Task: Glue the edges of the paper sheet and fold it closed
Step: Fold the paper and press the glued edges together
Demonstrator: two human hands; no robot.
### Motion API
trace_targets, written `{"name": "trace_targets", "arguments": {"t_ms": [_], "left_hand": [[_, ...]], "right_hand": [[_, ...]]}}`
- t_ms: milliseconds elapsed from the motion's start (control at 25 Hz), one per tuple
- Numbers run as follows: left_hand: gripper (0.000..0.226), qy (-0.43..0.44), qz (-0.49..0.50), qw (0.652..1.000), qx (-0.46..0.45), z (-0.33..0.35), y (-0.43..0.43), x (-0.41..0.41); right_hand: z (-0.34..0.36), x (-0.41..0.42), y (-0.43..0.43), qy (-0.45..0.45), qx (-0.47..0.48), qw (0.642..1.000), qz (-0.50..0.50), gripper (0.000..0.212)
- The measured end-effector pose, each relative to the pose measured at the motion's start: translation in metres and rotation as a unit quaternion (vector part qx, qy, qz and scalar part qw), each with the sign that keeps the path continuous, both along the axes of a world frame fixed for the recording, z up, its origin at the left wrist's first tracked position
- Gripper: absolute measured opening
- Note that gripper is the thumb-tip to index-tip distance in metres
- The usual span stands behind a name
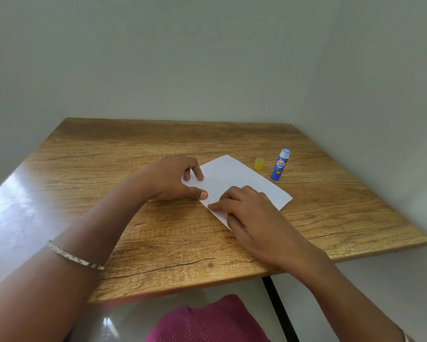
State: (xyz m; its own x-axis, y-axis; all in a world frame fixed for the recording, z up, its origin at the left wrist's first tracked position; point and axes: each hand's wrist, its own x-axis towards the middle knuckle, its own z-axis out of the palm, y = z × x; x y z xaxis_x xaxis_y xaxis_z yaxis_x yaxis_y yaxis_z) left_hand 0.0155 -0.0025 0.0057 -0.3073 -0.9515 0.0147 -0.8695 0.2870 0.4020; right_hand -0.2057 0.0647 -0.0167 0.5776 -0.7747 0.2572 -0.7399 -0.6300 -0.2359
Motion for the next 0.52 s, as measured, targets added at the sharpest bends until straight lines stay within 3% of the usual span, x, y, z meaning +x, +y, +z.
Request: {"name": "trace_targets", "arguments": {"t_ms": [240, 520], "left_hand": [[0.041, 0.013, 0.006, 1.0, 0.008, 0.0, 0.001, 0.0], [0.03, -0.034, 0.003, 0.999, -0.024, -0.001, 0.002, -0.002]], "right_hand": [[-0.014, -0.031, 0.035, -0.092, -0.031, 0.995, -0.01, 0.032], [-0.018, -0.044, 0.049, -0.113, -0.065, 0.992, -0.004, 0.032]]}}
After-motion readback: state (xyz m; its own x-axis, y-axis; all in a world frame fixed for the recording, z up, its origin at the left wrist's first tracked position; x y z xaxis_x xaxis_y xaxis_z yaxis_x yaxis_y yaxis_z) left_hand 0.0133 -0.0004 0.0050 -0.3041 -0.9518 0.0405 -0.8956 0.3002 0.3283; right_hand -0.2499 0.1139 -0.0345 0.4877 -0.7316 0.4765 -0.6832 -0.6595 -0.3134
